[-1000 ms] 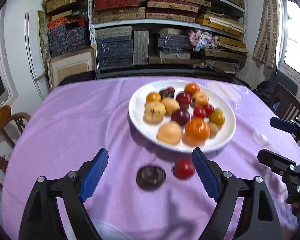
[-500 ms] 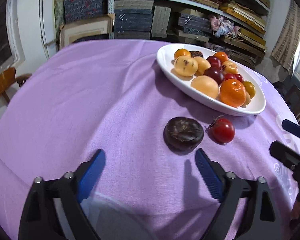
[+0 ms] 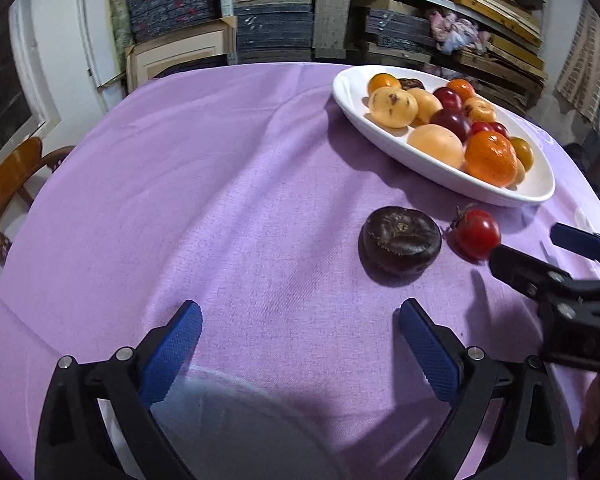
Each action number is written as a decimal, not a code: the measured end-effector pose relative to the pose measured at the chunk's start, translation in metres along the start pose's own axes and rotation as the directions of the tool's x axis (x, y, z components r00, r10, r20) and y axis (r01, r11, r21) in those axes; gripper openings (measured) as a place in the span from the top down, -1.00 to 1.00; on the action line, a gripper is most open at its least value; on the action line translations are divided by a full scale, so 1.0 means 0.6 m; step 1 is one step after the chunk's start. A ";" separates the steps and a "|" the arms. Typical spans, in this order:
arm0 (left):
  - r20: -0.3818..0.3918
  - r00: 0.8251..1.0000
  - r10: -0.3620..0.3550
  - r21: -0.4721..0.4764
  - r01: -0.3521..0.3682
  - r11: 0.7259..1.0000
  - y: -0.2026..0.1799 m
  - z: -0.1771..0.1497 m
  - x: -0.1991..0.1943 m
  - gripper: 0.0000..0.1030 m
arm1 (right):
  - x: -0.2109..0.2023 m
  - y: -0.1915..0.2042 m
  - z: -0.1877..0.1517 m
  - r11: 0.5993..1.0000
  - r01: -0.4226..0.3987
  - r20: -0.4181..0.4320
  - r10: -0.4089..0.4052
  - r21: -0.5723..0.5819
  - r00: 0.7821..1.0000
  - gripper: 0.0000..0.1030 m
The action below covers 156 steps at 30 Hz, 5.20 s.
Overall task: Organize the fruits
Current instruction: 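Grasp the last red cherry tomato with the right tool while the left tool approaches the dark brown fruit, then close the left tool on the dark brown round fruit while the right tool holds the tomato, then carry the dark brown fruit and tomato onto the white plate and open both tools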
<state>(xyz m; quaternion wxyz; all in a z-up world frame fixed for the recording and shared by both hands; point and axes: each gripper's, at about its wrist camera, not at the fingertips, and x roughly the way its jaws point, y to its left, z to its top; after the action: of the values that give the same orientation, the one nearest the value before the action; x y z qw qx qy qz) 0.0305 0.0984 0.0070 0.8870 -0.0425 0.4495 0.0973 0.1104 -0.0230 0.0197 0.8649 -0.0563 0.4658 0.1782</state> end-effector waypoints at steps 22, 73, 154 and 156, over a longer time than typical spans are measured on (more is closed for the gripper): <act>-0.002 0.999 -0.033 0.052 0.033 0.998 -0.005 -0.003 -0.001 -0.93 | 0.004 -0.014 -0.010 0.999 -0.033 0.079 0.033 -0.009 0.996 -0.19; 0.016 0.992 -0.128 0.043 0.127 0.991 -0.058 0.068 0.010 -0.93 | -0.081 -0.180 -0.117 0.989 -0.148 0.070 0.146 0.026 0.987 0.40; 0.291 0.956 -0.045 0.195 -0.013 0.981 -0.180 0.266 0.011 0.13 | -0.104 -0.194 0.152 0.991 -0.122 0.248 0.130 -0.047 0.960 0.41; 0.265 0.963 -0.047 0.189 -0.004 0.982 -0.183 0.285 0.035 0.13 | -0.076 -0.194 0.171 0.992 -0.114 0.230 0.123 -0.051 0.965 0.41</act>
<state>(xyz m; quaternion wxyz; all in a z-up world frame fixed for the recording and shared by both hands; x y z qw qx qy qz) 0.2007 0.0217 0.0898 0.9406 0.0500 0.3321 0.0496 0.2099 -0.1157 0.1068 0.9001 -0.0233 0.3604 0.2438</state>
